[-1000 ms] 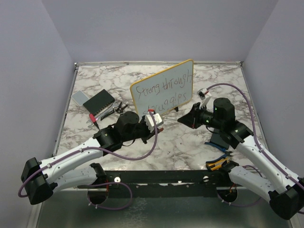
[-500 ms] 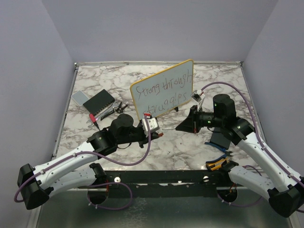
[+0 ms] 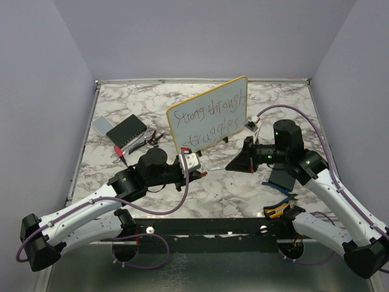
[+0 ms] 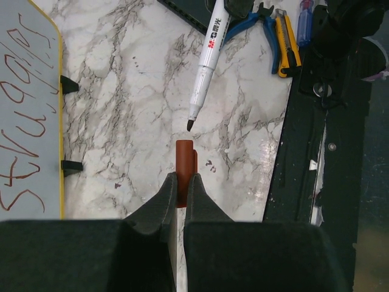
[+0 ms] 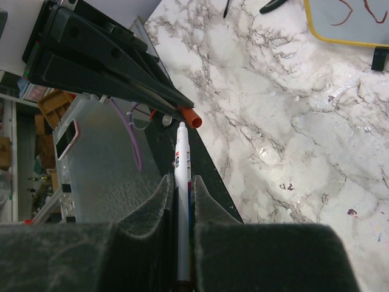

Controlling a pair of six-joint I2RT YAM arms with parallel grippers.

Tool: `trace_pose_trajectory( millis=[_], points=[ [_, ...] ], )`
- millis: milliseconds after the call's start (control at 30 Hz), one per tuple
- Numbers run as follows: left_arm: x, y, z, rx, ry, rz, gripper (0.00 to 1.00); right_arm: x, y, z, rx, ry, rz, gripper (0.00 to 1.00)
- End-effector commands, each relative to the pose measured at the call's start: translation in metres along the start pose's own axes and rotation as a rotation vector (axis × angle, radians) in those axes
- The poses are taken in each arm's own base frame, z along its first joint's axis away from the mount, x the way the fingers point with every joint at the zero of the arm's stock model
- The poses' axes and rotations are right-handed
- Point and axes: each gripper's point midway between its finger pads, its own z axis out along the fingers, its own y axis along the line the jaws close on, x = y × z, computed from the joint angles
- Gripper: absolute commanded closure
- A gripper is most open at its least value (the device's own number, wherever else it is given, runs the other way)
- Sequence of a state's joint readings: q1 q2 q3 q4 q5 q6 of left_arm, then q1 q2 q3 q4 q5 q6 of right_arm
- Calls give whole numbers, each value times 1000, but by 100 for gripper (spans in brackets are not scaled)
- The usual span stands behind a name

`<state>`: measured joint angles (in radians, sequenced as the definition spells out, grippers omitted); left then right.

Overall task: Write a sentence on the whiteboard
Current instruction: Close the pen cap.

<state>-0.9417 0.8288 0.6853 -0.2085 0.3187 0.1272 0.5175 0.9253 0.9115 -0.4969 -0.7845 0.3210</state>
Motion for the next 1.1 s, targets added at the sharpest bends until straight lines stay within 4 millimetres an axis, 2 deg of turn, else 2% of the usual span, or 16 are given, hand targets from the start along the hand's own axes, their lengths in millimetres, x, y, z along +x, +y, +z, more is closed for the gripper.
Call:
trace_pose_trajectory(
  millis=[0,1067],
  points=[
    [-1,-6,-5,28,-19,-6,100,0,11,-3,-49,22,7,99],
    [-14,-15,-11,63,-83,-10,100,8,8,2,-74,47,31,100]
  ],
)
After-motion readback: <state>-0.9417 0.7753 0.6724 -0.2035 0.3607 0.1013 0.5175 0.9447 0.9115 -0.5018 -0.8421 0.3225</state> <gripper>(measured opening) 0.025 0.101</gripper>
